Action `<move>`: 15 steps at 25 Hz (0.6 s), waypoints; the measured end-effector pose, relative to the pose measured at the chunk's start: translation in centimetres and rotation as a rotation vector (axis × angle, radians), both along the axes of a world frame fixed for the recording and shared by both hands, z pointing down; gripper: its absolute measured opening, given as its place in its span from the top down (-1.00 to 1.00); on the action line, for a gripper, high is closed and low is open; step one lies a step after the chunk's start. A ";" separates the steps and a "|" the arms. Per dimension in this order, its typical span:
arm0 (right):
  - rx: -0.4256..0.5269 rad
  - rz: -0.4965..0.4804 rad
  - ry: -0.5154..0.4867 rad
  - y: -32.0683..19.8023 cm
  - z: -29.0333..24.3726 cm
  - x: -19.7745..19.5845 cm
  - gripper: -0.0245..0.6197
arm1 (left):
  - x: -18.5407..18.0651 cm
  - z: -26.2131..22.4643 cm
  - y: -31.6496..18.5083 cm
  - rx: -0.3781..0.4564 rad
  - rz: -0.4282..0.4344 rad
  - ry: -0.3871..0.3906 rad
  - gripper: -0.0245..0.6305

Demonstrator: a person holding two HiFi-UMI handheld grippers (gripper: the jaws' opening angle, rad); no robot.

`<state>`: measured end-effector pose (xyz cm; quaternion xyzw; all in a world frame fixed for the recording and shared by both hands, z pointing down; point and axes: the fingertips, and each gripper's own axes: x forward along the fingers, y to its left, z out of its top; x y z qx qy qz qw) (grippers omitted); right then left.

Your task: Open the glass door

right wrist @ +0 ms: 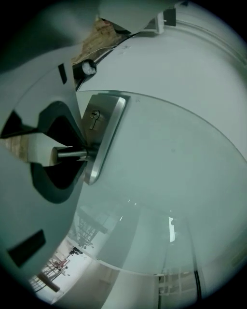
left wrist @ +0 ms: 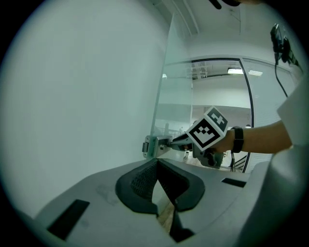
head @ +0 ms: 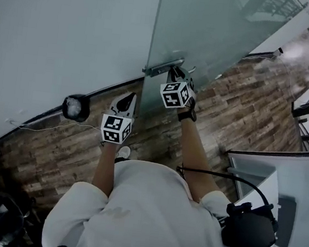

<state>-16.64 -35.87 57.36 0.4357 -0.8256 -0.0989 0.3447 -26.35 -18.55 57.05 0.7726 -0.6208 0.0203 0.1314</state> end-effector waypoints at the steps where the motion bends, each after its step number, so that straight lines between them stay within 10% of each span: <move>1: -0.007 -0.007 0.000 -0.4 0.0 -0.6 0.64 | -0.4 0.1 0.2 0.000 -0.008 -0.004 0.92; 15: 0.012 -0.006 0.026 -7.3 0.6 -8.8 0.64 | -10.2 0.3 -0.8 -0.015 -0.086 -0.036 0.92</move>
